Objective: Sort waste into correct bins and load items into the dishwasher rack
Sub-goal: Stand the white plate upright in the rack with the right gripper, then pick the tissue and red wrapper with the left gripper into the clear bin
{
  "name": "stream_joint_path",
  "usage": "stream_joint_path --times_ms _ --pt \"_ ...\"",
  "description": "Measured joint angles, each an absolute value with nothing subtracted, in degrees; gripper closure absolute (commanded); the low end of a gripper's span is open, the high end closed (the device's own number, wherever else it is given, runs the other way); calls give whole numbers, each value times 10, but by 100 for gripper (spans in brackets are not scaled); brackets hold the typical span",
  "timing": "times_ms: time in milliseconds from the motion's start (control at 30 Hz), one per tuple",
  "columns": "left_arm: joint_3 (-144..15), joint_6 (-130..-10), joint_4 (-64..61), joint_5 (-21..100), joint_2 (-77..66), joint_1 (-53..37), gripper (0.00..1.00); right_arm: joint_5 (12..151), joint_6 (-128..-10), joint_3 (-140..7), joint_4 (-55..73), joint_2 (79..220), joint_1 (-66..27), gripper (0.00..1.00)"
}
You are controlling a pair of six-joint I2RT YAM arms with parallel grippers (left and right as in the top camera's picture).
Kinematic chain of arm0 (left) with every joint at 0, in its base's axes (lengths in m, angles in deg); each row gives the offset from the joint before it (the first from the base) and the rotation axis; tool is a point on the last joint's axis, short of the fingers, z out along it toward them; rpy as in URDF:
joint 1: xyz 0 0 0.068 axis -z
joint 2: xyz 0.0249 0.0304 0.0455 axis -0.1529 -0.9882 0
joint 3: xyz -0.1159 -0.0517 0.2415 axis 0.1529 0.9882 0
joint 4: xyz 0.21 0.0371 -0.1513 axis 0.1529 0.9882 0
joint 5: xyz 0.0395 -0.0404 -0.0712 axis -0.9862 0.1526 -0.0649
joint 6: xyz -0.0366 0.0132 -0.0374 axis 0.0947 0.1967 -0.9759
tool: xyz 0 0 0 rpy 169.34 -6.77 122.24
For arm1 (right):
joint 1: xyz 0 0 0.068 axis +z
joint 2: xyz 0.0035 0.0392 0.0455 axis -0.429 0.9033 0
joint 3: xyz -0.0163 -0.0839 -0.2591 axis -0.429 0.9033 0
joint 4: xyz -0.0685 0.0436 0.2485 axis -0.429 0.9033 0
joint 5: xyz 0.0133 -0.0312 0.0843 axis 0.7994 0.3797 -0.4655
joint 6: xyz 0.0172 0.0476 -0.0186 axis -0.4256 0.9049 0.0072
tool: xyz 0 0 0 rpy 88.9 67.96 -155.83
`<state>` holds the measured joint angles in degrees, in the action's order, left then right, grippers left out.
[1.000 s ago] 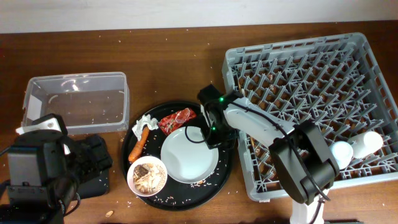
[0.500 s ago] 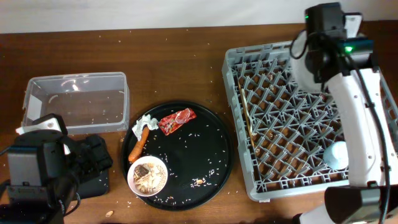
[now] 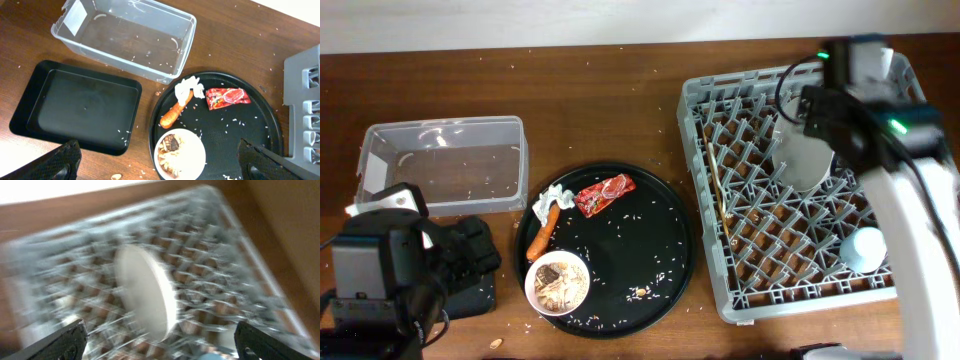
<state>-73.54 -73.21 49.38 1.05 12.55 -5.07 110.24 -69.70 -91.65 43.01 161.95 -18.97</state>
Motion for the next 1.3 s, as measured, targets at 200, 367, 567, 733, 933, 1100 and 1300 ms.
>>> stream_joint_path --times_ms 200,367,567,733,933,1100,1300 --pt "-735 -733 456 15 124 -51 1 735 -720 -923 568 1574 -174 1" --pt "-725 -703 450 89 88 -39 5 854 -740 -920 529 1460 -56 1" --pt "-674 -653 318 86 -232 87 19 876 -740 -920 529 1501 -55 1" --pt "-672 -572 190 71 -443 143 19 876 -740 -920 527 1568 -55 1" --pt "-672 -526 108 69 -525 148 56 903 -808 -913 560 1422 25 1" --pt "-687 -523 148 75 -536 149 100 1029 -752 -848 551 1267 37 1" --pt "-867 -558 400 0 -479 134 100 1037 -751 -845 551 1269 38 1"
